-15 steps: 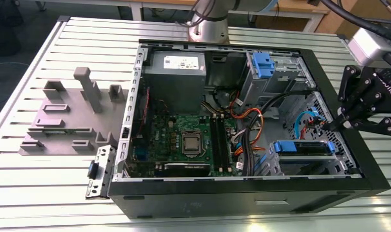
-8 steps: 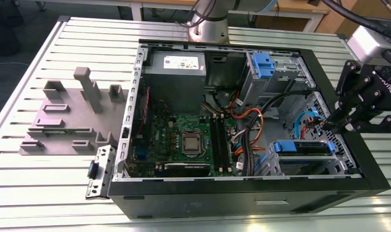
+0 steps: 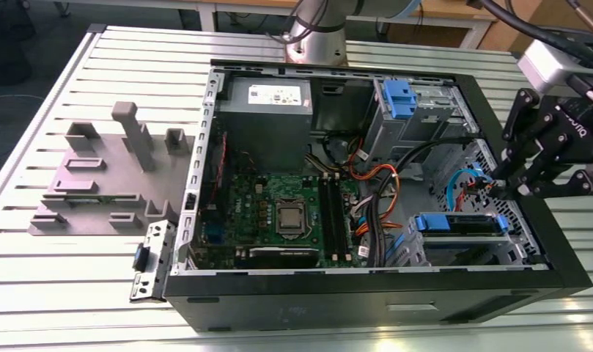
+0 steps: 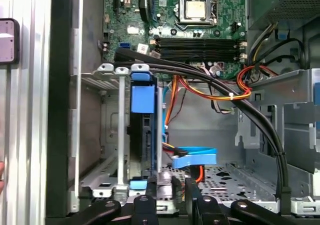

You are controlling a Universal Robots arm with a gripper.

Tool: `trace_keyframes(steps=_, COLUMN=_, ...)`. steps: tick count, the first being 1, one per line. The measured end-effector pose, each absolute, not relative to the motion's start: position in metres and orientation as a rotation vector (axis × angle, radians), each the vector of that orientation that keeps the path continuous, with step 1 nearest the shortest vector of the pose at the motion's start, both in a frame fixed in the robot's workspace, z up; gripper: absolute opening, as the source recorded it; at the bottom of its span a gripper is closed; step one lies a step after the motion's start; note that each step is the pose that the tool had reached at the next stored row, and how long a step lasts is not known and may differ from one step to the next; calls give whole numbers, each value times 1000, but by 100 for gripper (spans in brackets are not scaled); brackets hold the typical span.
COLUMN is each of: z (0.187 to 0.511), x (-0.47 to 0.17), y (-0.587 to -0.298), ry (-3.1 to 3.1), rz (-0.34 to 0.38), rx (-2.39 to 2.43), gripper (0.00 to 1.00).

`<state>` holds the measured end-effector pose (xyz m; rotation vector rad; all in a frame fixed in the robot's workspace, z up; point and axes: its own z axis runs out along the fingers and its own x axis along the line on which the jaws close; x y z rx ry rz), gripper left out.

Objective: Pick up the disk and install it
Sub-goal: 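Insert the first disk wire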

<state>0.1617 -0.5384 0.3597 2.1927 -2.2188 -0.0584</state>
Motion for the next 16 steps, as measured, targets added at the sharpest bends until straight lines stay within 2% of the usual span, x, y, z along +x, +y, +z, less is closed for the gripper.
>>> trace_keyframes(steps=16, z=346, x=177, y=-534, ry=-2192, rz=-114, rx=2166, gripper=36)
